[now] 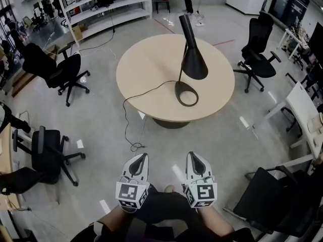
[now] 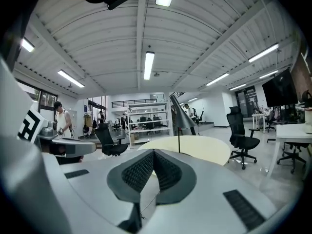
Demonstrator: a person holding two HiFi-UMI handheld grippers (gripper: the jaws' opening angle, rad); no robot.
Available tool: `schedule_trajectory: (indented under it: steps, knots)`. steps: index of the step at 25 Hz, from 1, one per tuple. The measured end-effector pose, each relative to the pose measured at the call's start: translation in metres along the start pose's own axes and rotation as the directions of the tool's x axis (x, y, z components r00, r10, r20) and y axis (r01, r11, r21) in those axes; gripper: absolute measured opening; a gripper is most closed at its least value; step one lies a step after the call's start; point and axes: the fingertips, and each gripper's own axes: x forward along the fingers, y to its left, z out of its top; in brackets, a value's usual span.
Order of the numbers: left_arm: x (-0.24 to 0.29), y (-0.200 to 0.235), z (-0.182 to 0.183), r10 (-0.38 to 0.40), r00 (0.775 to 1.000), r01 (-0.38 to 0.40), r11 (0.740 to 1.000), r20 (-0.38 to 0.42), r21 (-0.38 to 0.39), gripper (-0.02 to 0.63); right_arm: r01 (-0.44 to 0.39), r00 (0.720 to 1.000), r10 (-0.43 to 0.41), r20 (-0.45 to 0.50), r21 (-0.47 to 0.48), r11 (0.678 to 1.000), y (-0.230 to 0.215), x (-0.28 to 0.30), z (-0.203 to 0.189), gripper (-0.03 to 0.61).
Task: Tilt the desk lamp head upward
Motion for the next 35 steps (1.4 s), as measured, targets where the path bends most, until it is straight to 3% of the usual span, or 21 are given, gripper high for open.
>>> schedule_trajectory:
  steps: [10, 19, 23, 27, 33, 35]
  knots:
    - [0.093, 0.017, 0.006, -0.053, 0.999, 0.052, 0.999, -0.014, -0.016, 0.044, 0.027, 0.999, -0.026, -0.024, 0.059, 0.998, -0.055, 0.061, 0.002, 0.014]
    - [0.236, 0.104, 0.103, -0.214, 0.975, 0.212, 0.977, 0.058, 0.038, 0.046, 0.123, 0.992, -0.119, -0.04, 0.138, 0.983, -0.087, 0.194, 0.048, 0.014]
    - [0.294, 0.14, 0.159, -0.303, 0.95, 0.295, 0.951, 0.078, 0.094, 0.046, 0.131, 0.991, -0.128, -0.027, 0.242, 0.961, -0.097, 0.247, 0.066, 0.015]
    - [0.341, 0.158, 0.211, -0.396, 0.912, 0.372, 0.909, 0.109, 0.187, 0.046, 0.112, 0.992, -0.123, 0.005, 0.377, 0.919, -0.11, 0.287, 0.071, 0.015]
    - [0.387, 0.174, 0.28, -0.484, 0.861, 0.428, 0.855, 0.157, 0.292, 0.051, 0.122, 0.986, -0.16, 0.037, 0.486, 0.865, -0.133, 0.33, 0.074, 0.017]
    - [0.403, 0.172, 0.294, -0.499, 0.852, 0.434, 0.843, 0.159, 0.318, 0.059, 0.1, 0.987, -0.154, 0.056, 0.539, 0.836, -0.144, 0.339, 0.073, 0.06]
